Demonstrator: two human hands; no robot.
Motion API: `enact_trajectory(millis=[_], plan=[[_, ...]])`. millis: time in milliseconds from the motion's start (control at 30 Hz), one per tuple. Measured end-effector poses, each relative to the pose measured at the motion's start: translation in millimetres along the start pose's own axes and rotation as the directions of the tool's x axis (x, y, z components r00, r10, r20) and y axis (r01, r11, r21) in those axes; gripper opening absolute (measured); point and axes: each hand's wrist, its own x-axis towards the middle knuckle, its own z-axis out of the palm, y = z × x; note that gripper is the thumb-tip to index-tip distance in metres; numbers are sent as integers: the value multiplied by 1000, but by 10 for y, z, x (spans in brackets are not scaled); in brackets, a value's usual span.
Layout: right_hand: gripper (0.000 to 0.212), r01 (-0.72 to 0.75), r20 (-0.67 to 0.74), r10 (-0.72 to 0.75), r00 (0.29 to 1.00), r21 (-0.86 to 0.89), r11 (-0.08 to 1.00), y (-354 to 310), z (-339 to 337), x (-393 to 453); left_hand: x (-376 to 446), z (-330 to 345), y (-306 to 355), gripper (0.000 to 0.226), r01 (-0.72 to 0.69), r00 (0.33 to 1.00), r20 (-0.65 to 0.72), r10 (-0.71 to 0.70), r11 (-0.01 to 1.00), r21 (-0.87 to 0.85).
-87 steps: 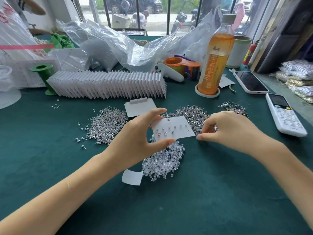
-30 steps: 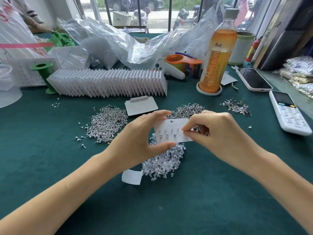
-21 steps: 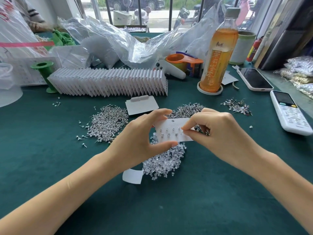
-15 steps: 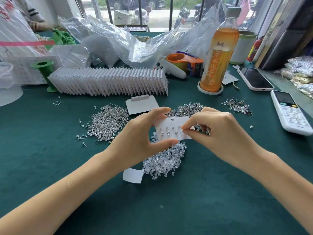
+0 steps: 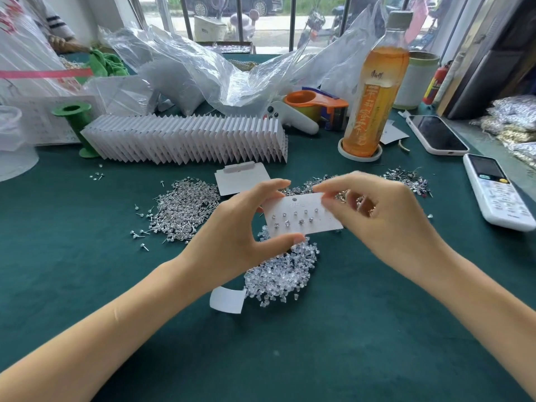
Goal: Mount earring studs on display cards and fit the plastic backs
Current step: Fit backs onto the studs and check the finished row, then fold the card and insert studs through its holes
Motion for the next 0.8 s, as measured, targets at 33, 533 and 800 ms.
enact_trajectory(millis=[33,533,800], plan=[[18,-58,-42,60,997,46,997,13,-26,22,1,-5,4,72,3,1000,-10,-3,1000,-3],[18,-651,532,395,749,481,588,-61,20,23,-1,-19,45,71,-66,996,-60,66,998,13],[32,-631,530,355,770,556,540,-29,89,11,-7,-11,33,69,-74,995,-65,76,997,35]])
